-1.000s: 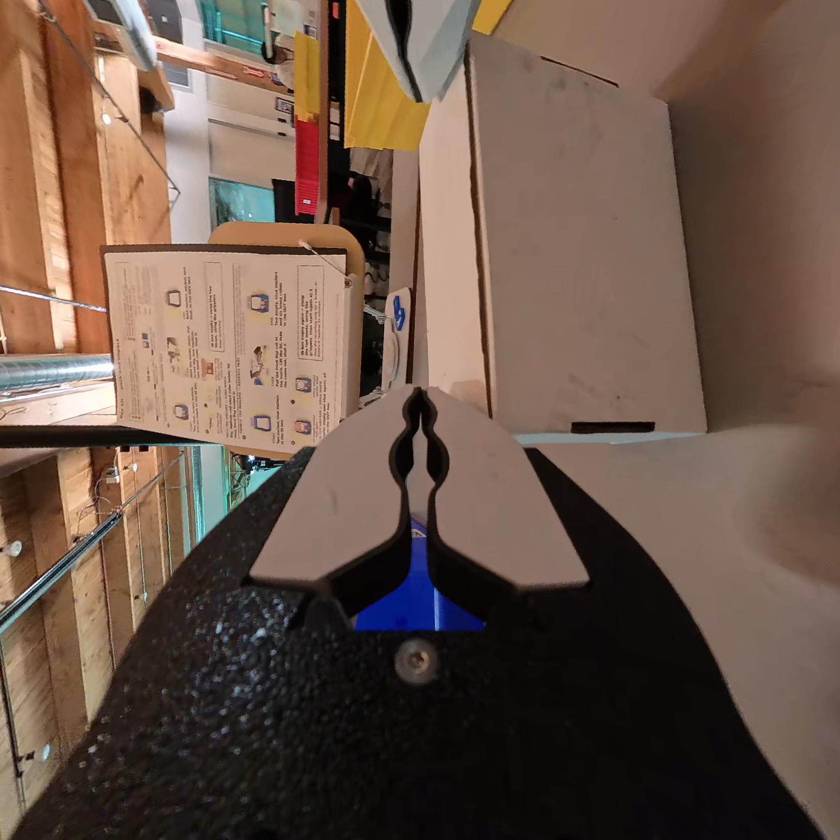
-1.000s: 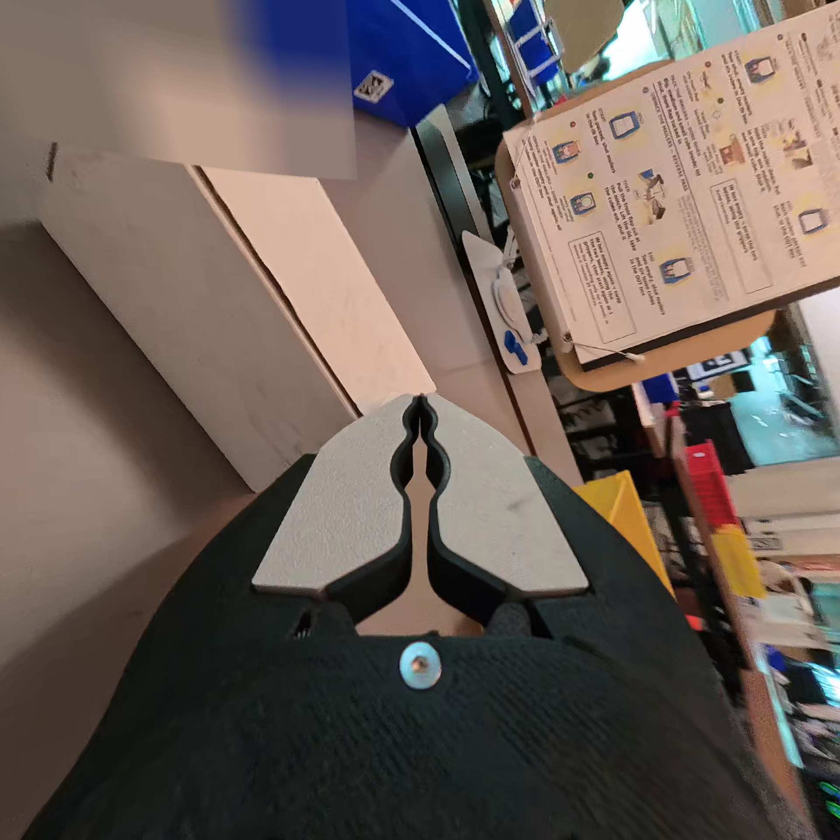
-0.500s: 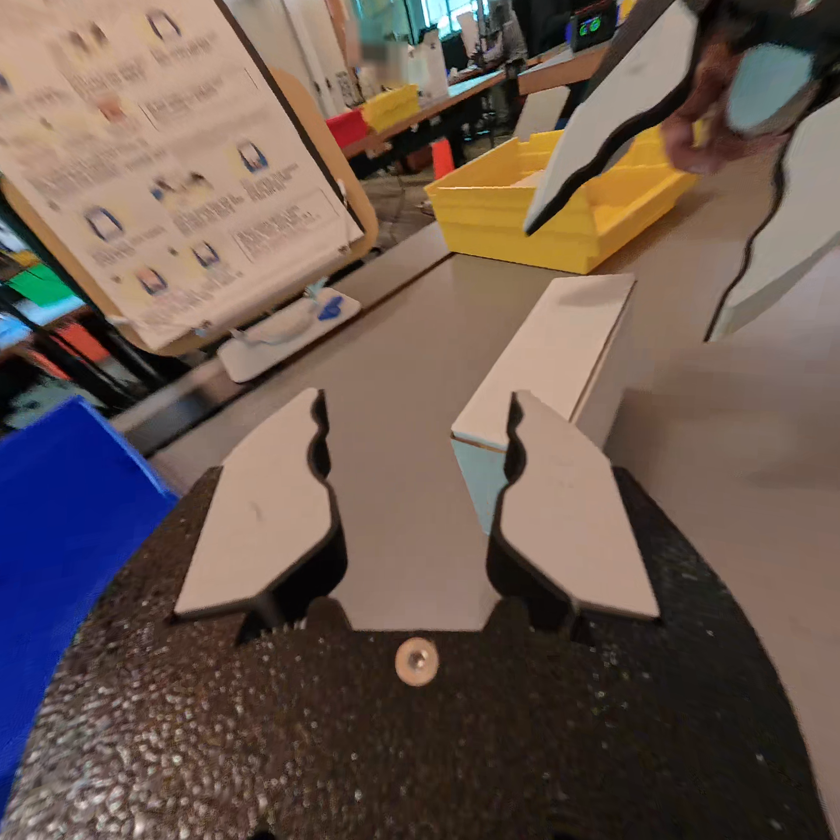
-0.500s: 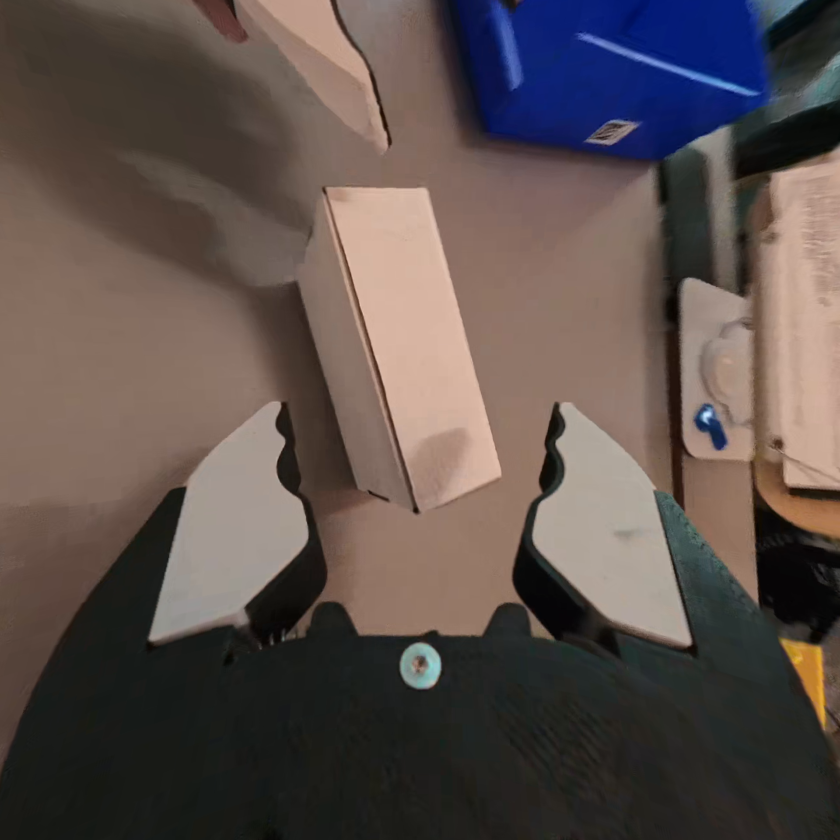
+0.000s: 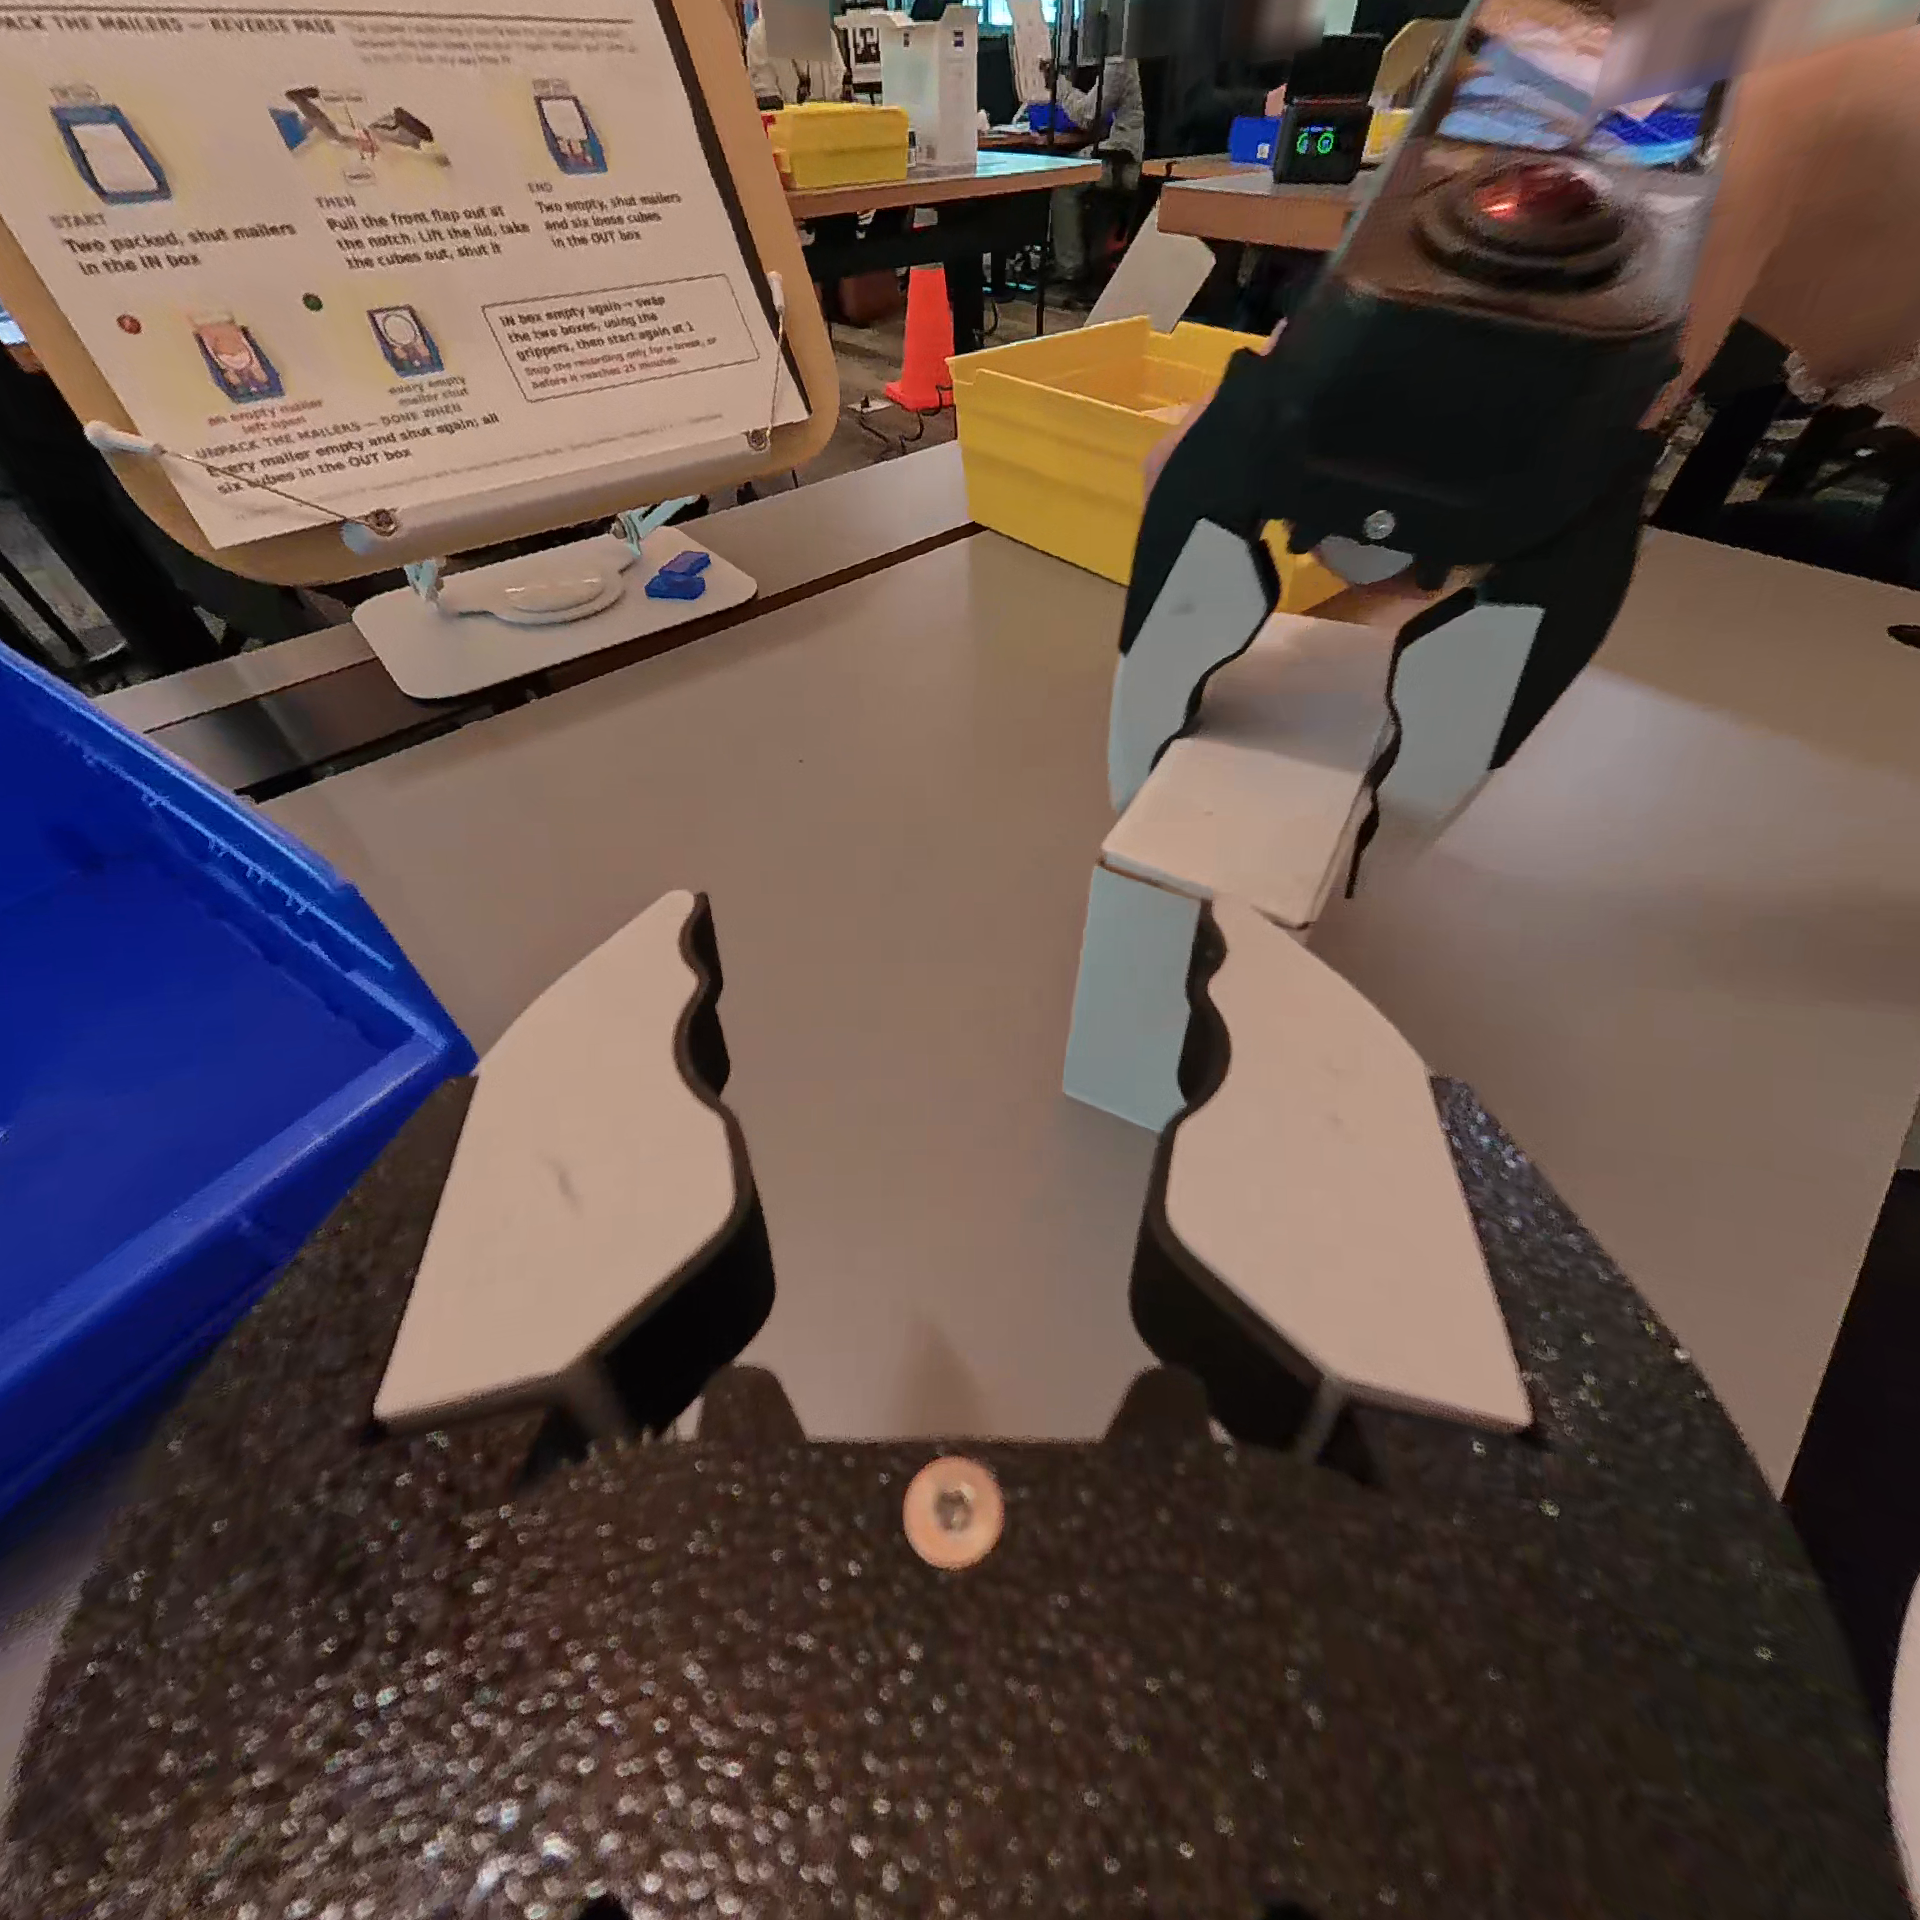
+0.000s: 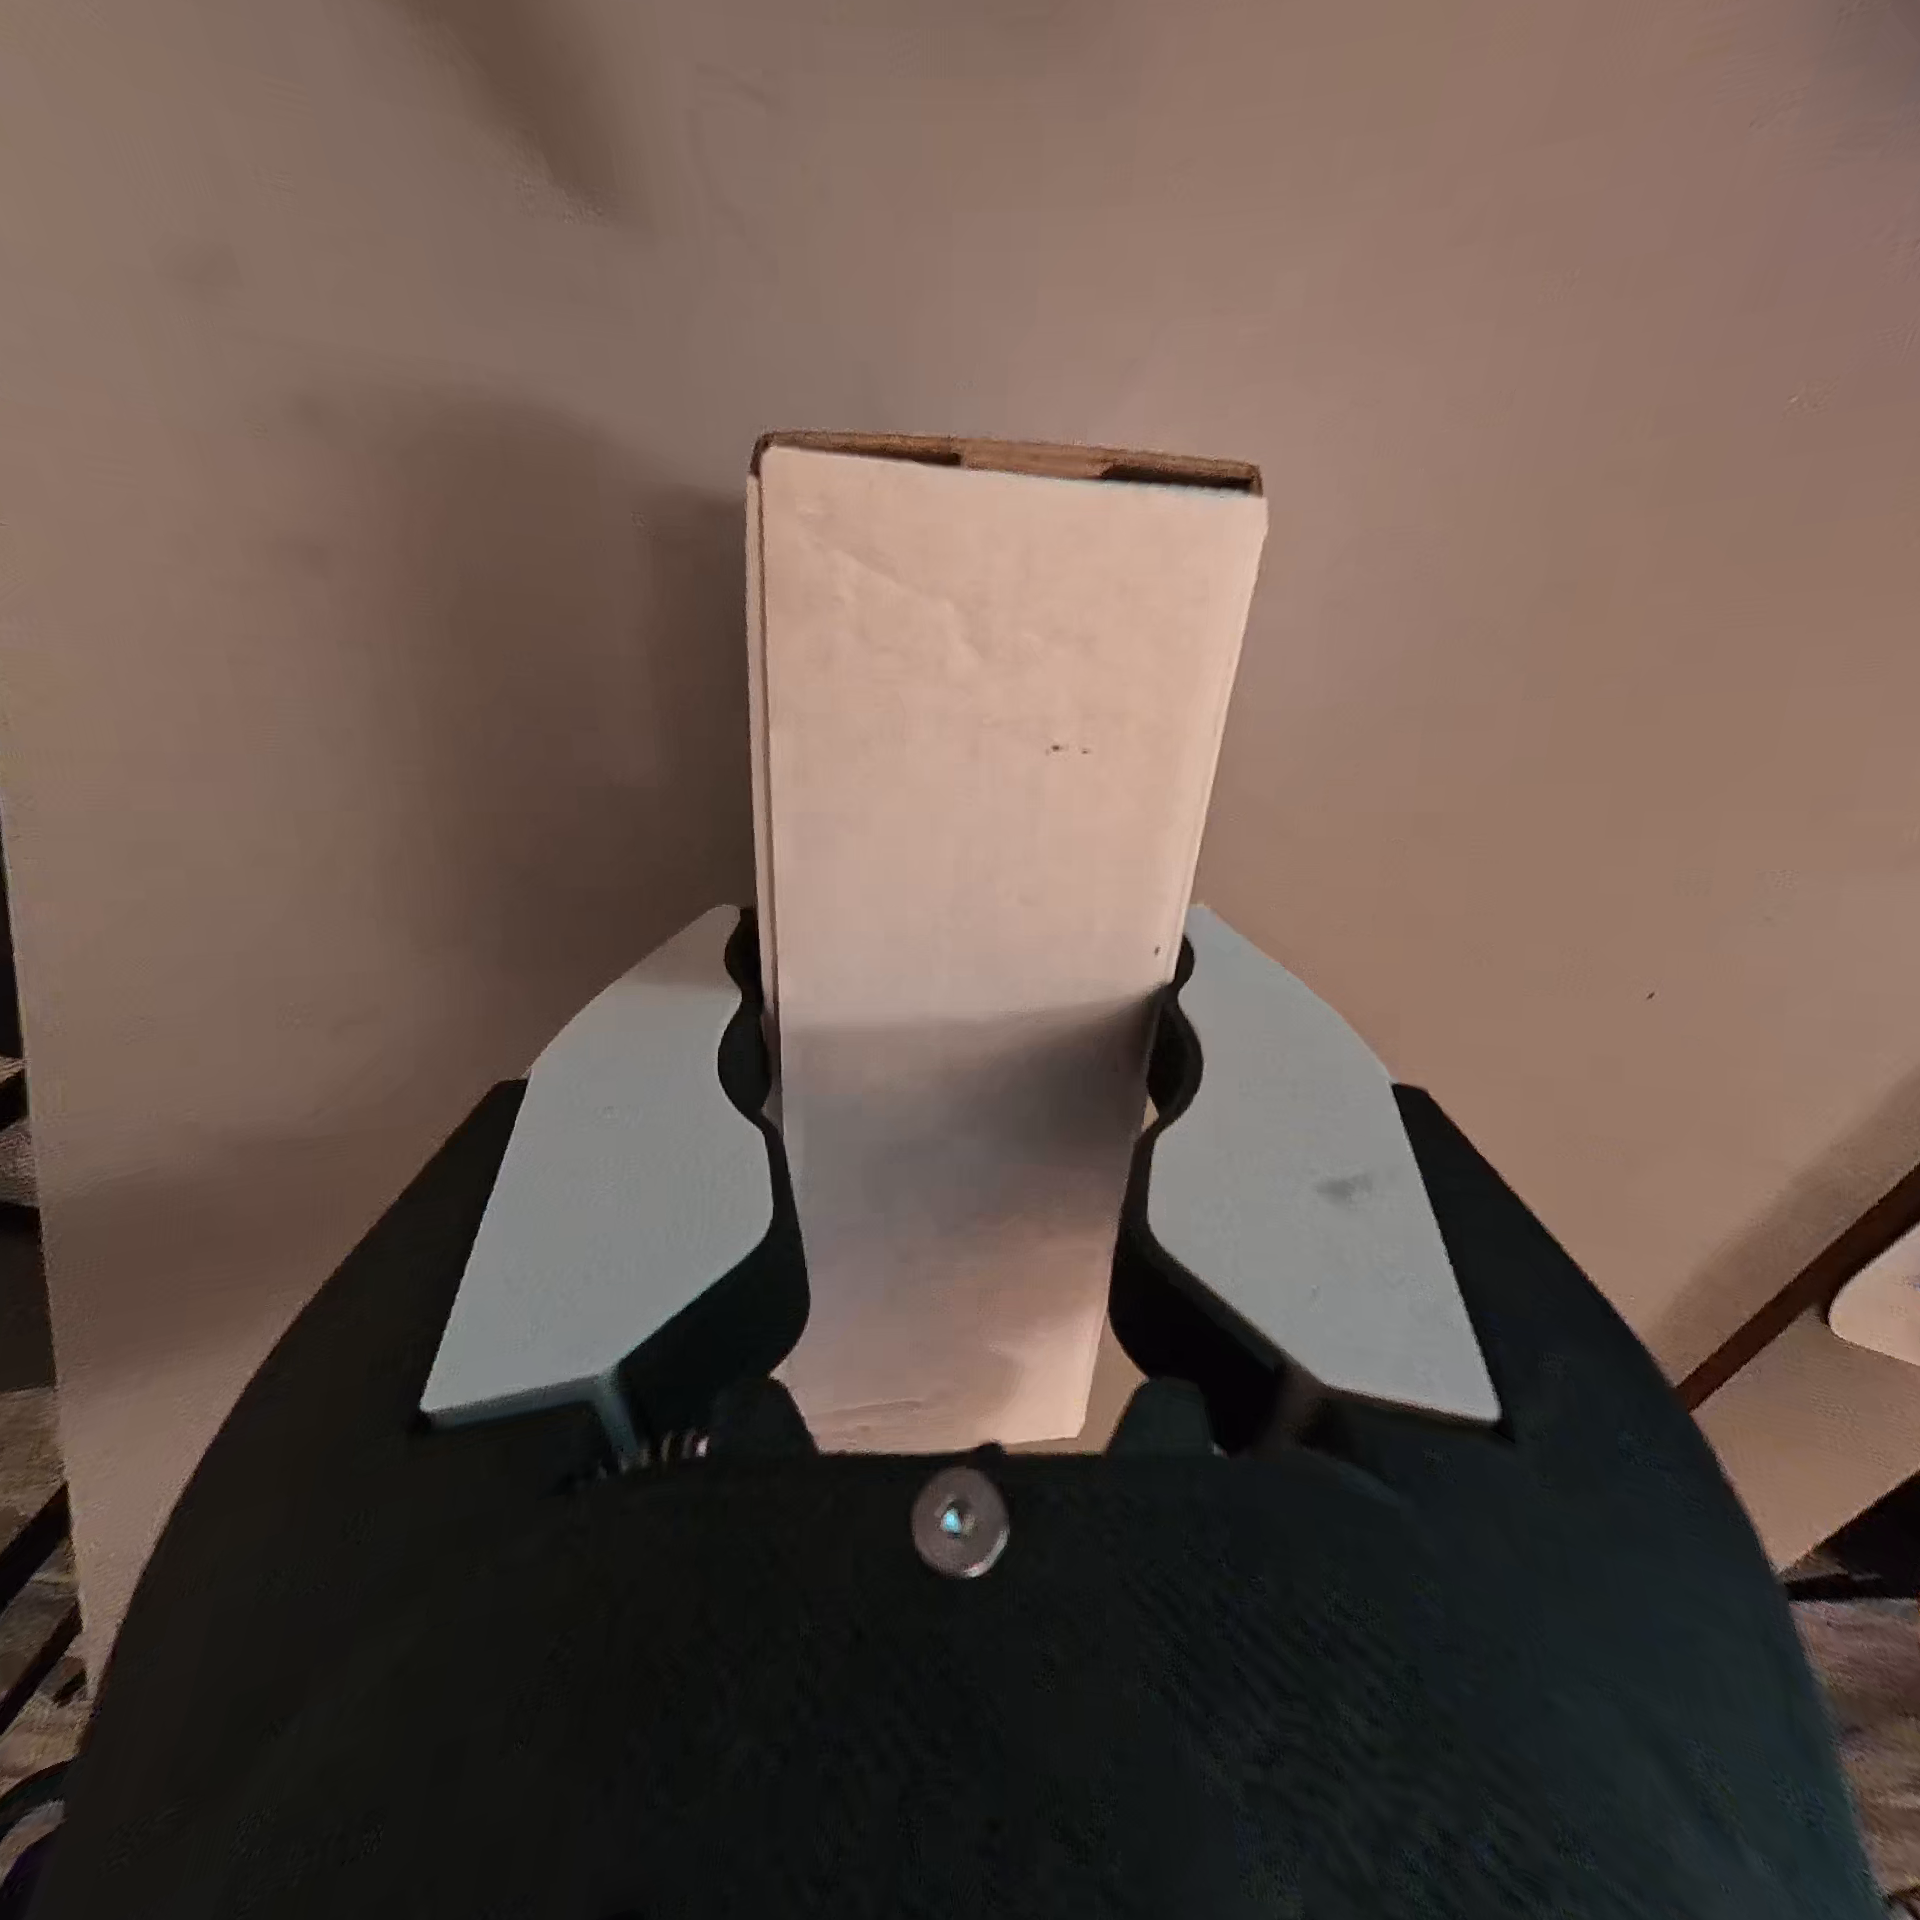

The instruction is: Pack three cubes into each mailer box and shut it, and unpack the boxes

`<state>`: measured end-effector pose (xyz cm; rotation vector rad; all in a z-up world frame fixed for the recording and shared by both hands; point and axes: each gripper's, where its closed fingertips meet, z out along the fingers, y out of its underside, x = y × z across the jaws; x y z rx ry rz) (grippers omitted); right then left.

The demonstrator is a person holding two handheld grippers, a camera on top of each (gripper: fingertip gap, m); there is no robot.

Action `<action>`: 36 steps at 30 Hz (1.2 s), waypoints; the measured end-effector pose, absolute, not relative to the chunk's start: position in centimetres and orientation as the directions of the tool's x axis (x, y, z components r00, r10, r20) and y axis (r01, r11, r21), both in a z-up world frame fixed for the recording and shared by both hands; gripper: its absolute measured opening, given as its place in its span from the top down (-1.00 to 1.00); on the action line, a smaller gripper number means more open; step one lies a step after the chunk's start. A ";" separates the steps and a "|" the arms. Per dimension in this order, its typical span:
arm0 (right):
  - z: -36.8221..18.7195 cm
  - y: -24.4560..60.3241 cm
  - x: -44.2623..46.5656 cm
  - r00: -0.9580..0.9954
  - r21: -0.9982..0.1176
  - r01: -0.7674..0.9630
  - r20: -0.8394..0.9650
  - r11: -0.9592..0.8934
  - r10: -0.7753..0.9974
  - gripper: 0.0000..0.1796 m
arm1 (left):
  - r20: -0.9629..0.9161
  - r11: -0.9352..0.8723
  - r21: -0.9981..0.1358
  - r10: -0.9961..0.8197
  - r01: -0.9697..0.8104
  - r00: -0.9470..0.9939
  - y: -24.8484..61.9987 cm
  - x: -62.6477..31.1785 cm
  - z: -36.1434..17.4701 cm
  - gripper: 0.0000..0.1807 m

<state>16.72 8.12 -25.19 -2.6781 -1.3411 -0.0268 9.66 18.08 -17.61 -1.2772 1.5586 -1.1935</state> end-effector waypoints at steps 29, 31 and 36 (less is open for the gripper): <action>-16.9 -14.7 50.7 0.675 0.048 0.038 0.735 -0.998 0.061 0.26 | -0.055 0.167 -0.914 -0.954 -0.371 -0.293 15.3 11.6 -22.7 0.14; -18.1 -15.3 51.7 0.643 0.095 -0.001 0.762 -0.995 0.073 0.26 | -0.035 0.151 -0.915 -0.953 -0.373 -0.301 15.1 11.8 -22.8 0.15; -19.5 -15.1 53.0 0.548 0.140 -0.050 0.831 -0.989 0.090 0.26 | -0.052 0.178 -0.906 -0.948 -0.385 -0.315 14.8 12.0 -23.4 0.15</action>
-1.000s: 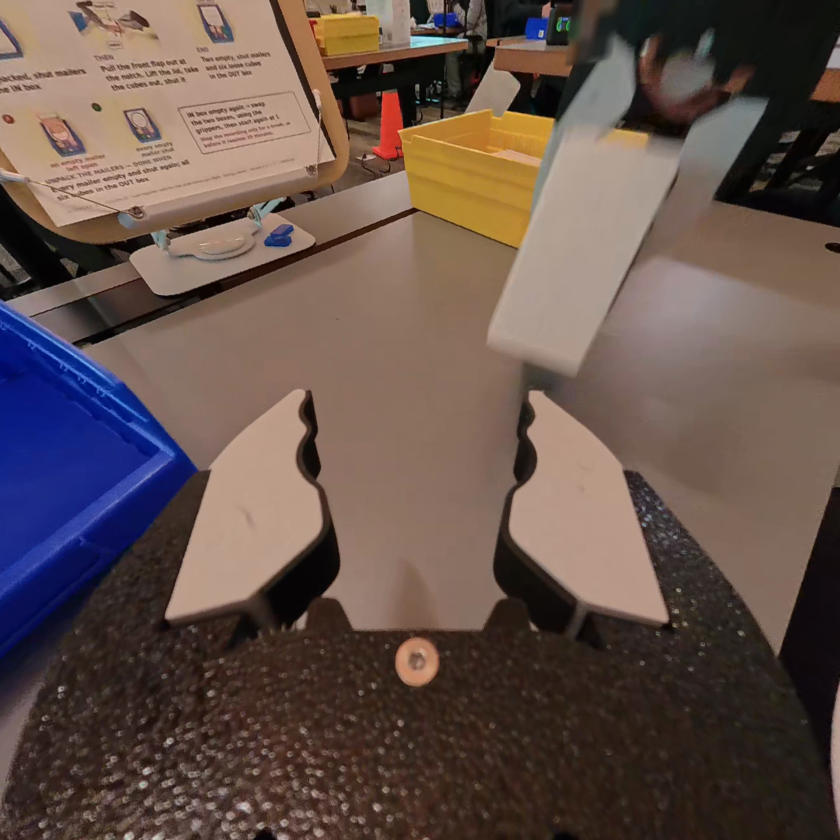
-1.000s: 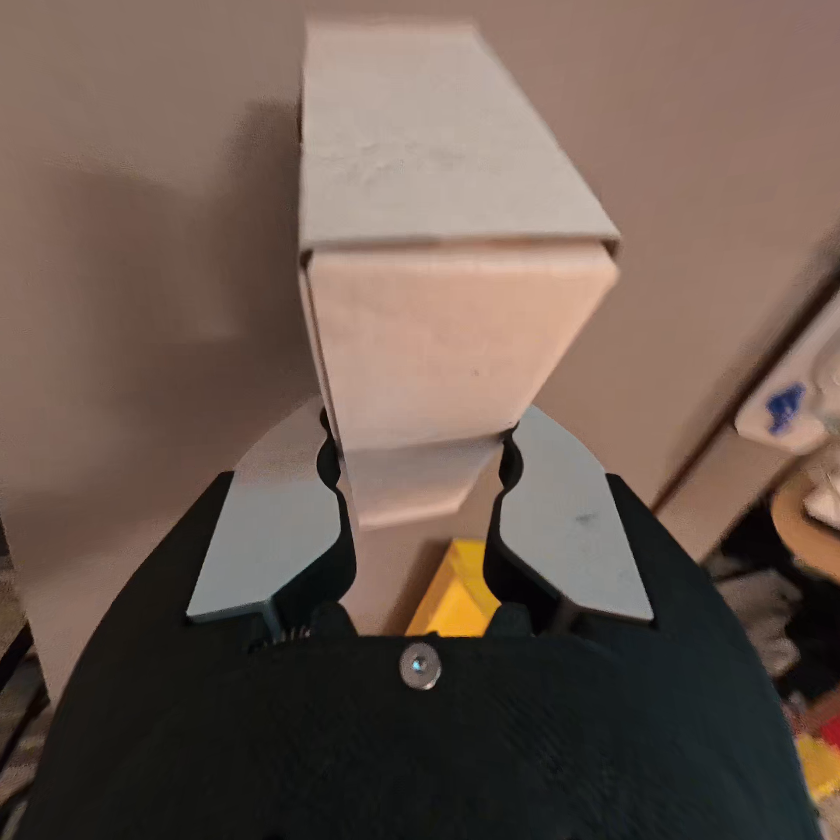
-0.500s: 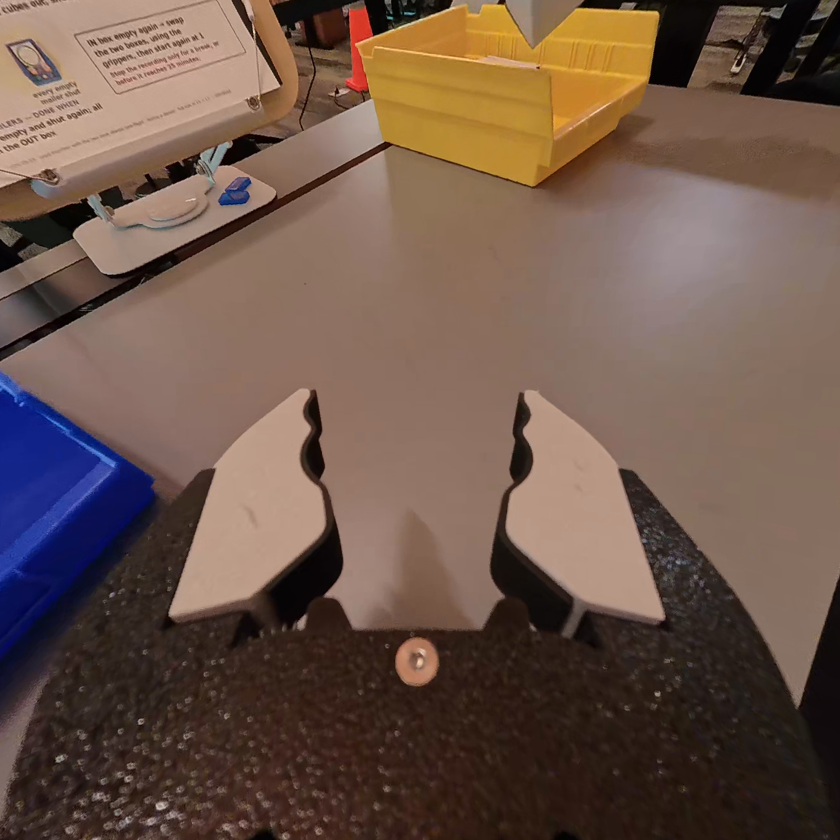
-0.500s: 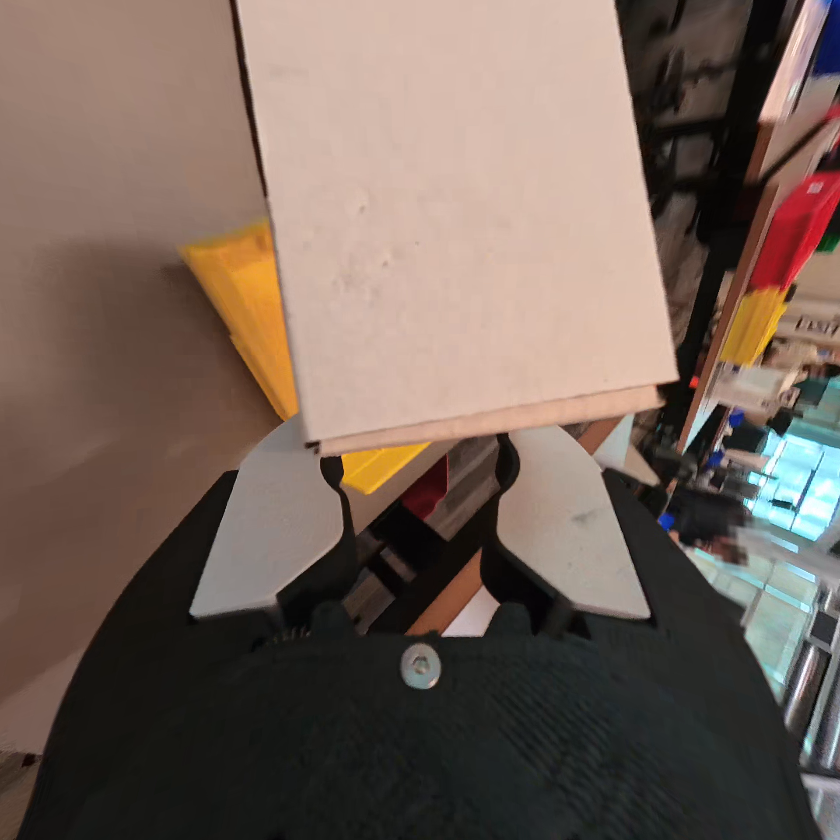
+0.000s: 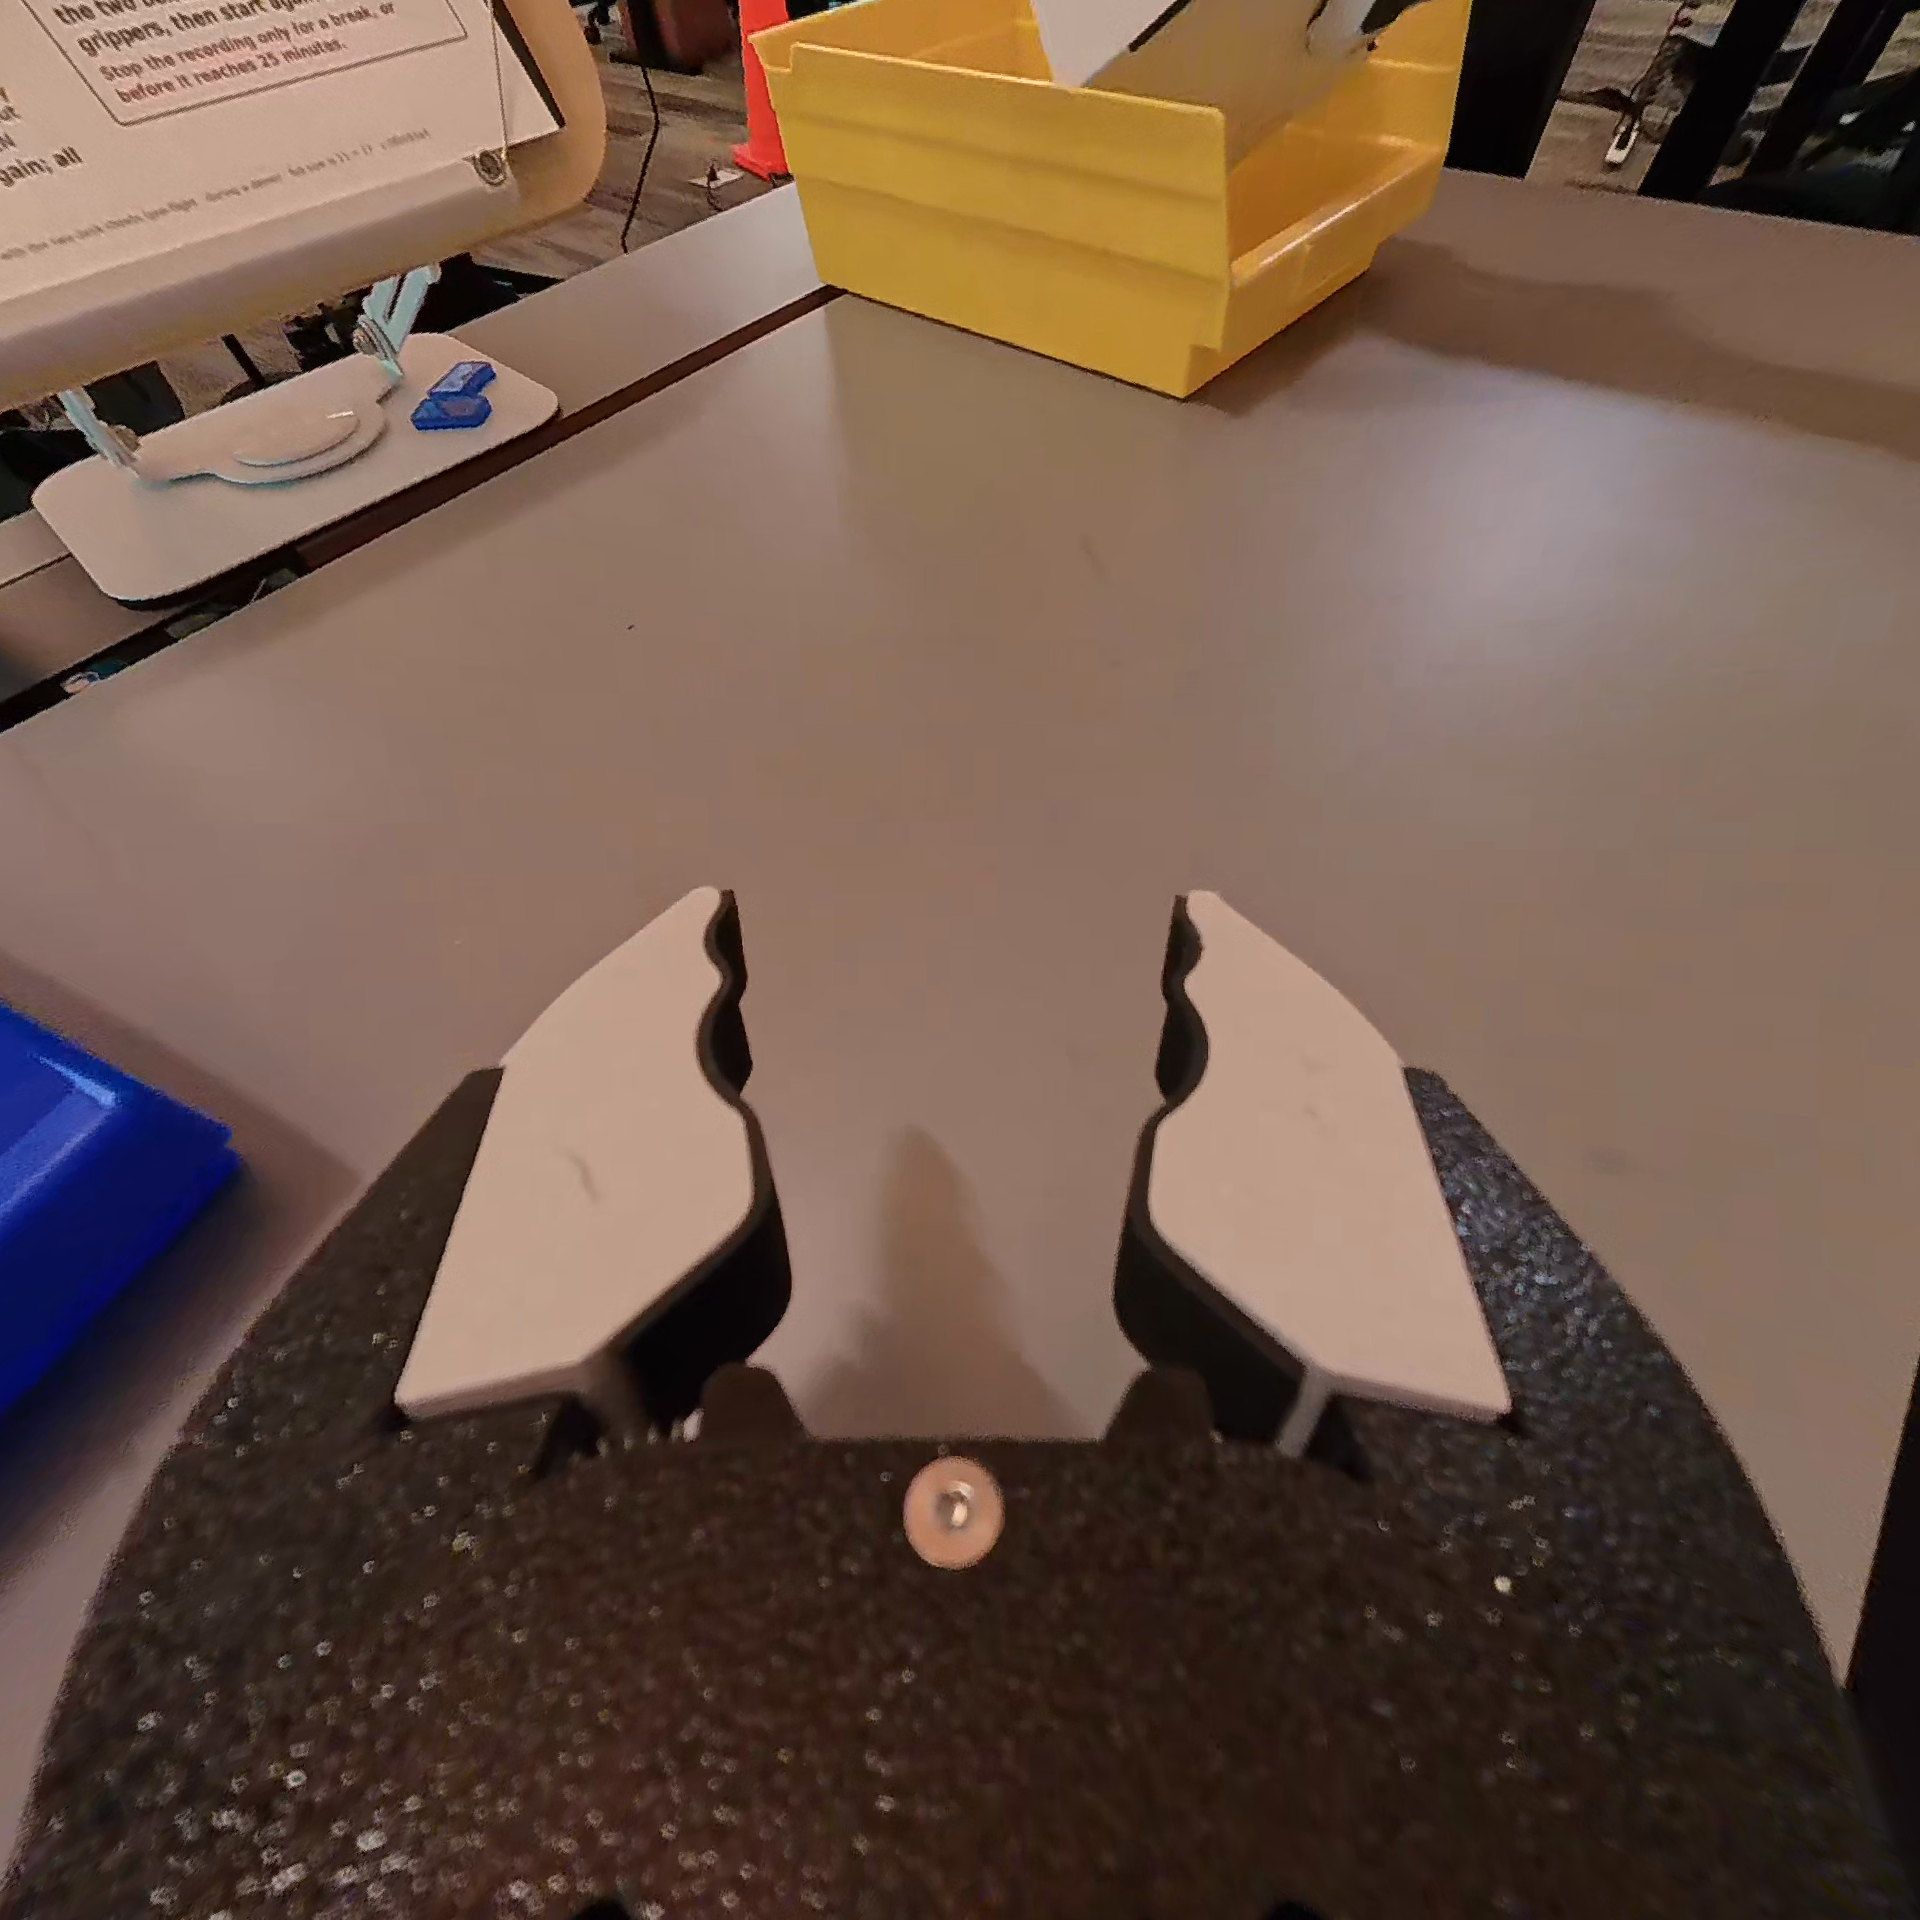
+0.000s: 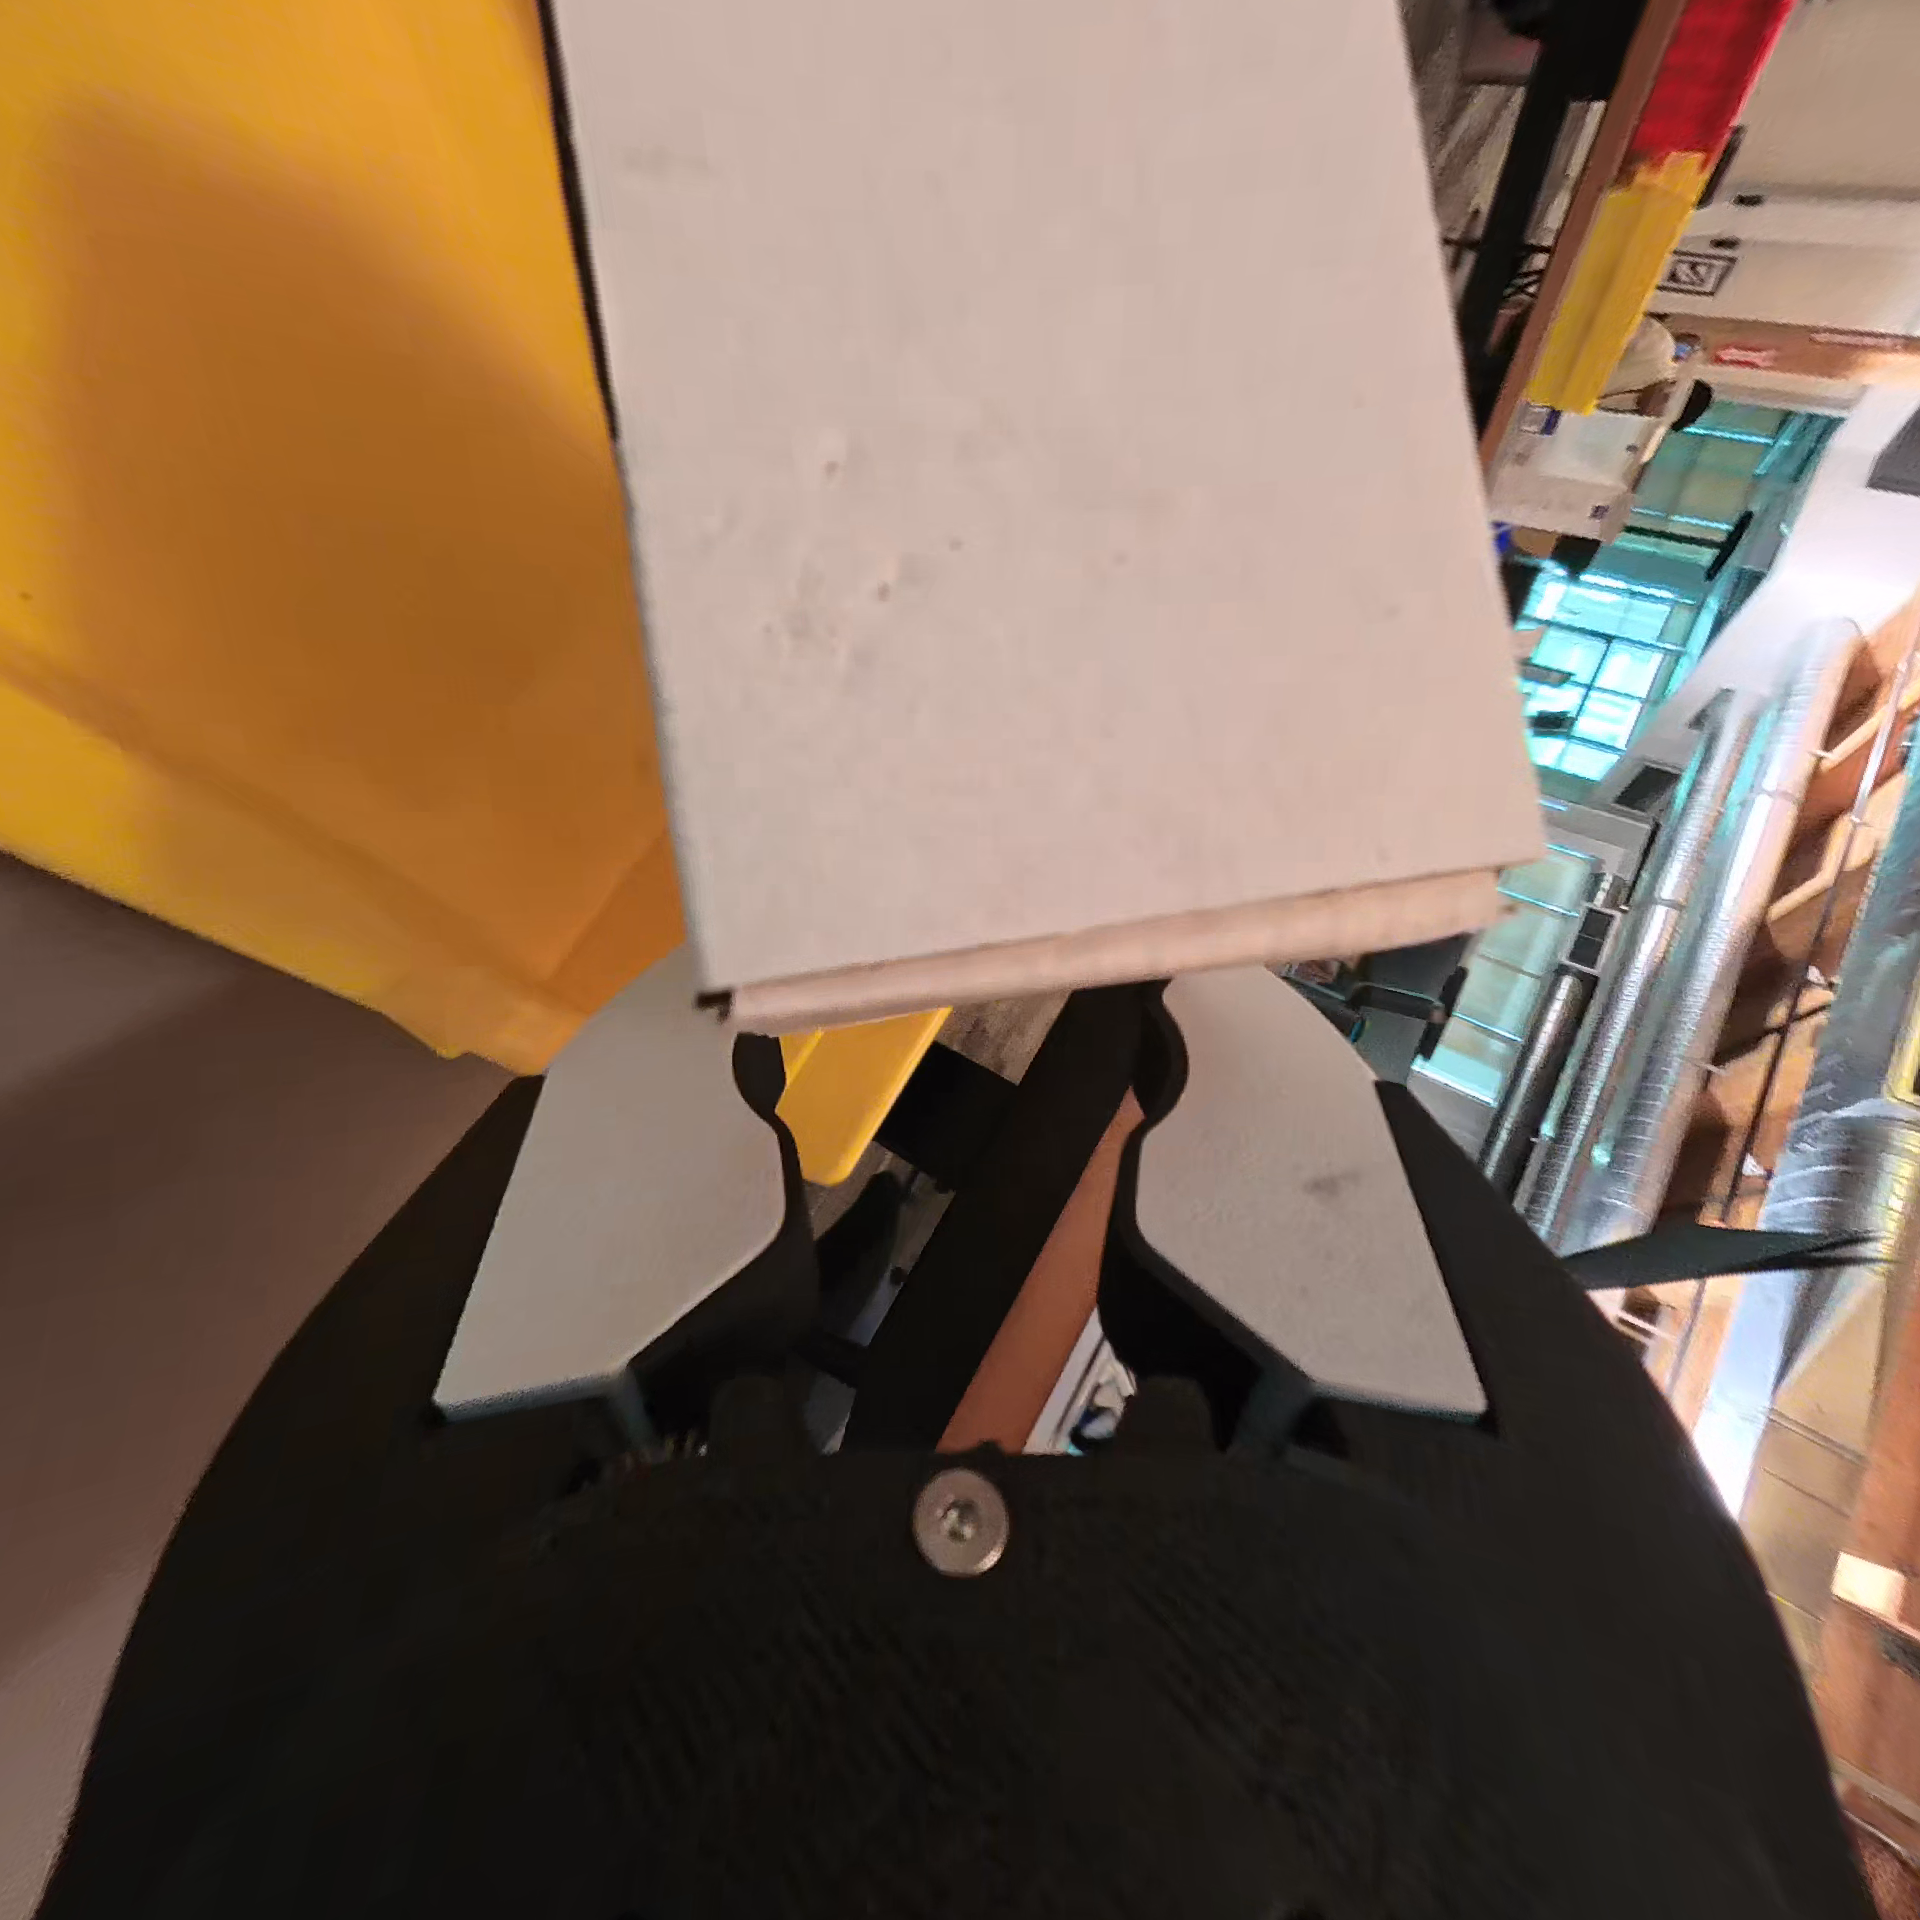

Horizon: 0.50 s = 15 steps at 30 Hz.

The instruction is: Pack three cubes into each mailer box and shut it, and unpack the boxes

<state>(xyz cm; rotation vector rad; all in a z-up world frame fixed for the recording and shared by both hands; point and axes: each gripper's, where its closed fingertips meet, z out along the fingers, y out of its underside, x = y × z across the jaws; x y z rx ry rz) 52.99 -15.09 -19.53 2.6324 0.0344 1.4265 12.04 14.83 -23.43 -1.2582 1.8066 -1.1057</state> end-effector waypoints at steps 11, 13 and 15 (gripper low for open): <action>-21.9 -14.4 52.3 0.528 0.175 -0.018 0.838 -0.984 0.139 0.26 | -0.042 0.177 -0.897 -0.946 -0.406 -0.320 14.7 12.2 -24.4 0.17; -22.2 -14.6 52.8 0.467 0.234 -0.010 0.861 -0.972 0.203 0.26 | -0.037 0.175 -0.896 -0.945 -0.408 -0.324 14.6 12.2 -24.4 0.18; -22.9 -14.0 53.0 0.434 0.222 0.024 0.876 -0.975 0.210 0.27 | -0.044 0.183 -0.895 -0.944 -0.407 -0.327 14.6 12.2 -24.5 0.18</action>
